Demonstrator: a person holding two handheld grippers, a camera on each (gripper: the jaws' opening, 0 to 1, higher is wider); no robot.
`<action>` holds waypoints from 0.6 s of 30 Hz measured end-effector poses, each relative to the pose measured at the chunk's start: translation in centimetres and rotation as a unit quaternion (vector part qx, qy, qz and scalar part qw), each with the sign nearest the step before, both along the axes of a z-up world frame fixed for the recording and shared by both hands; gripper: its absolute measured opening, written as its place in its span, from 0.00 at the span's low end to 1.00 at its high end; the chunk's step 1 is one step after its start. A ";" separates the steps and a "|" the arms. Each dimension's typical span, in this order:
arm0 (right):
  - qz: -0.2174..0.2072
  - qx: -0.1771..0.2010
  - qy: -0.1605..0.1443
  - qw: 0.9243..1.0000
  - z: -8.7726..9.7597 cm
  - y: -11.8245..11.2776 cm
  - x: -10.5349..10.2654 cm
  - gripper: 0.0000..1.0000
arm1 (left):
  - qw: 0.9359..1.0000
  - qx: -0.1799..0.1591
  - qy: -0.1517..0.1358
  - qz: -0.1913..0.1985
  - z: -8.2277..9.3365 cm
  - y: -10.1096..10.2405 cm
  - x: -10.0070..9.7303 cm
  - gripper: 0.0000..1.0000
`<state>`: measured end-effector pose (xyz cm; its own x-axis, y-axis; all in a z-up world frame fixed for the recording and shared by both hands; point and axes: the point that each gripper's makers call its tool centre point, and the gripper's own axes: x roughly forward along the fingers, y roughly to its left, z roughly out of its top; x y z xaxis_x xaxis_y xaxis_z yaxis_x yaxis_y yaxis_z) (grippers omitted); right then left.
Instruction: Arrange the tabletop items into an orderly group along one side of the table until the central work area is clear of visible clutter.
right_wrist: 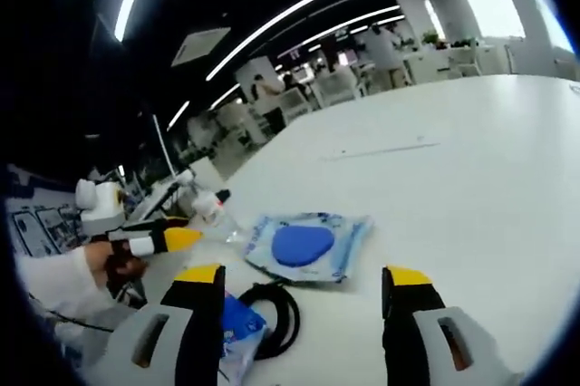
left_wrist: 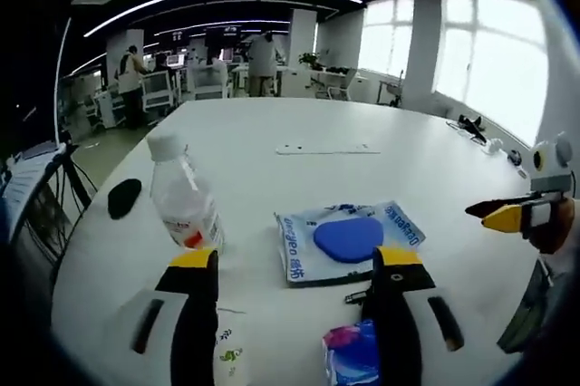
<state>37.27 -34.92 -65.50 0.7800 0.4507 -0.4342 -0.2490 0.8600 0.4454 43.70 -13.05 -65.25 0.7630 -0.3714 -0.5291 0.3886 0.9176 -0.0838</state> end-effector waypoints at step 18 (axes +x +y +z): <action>-0.031 0.011 0.023 0.999 -0.3 -2.5 -6.8 0.69 | 0.999 -0.019 -0.006 0.038 0.9 4.1 -3.3 0.72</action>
<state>30.48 -37.42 -65.78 0.7863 0.4116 -0.4608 -0.1733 0.8628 0.4750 40.44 -8.97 -64.37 0.7956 -0.3320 -0.5067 0.3195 0.9406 -0.1147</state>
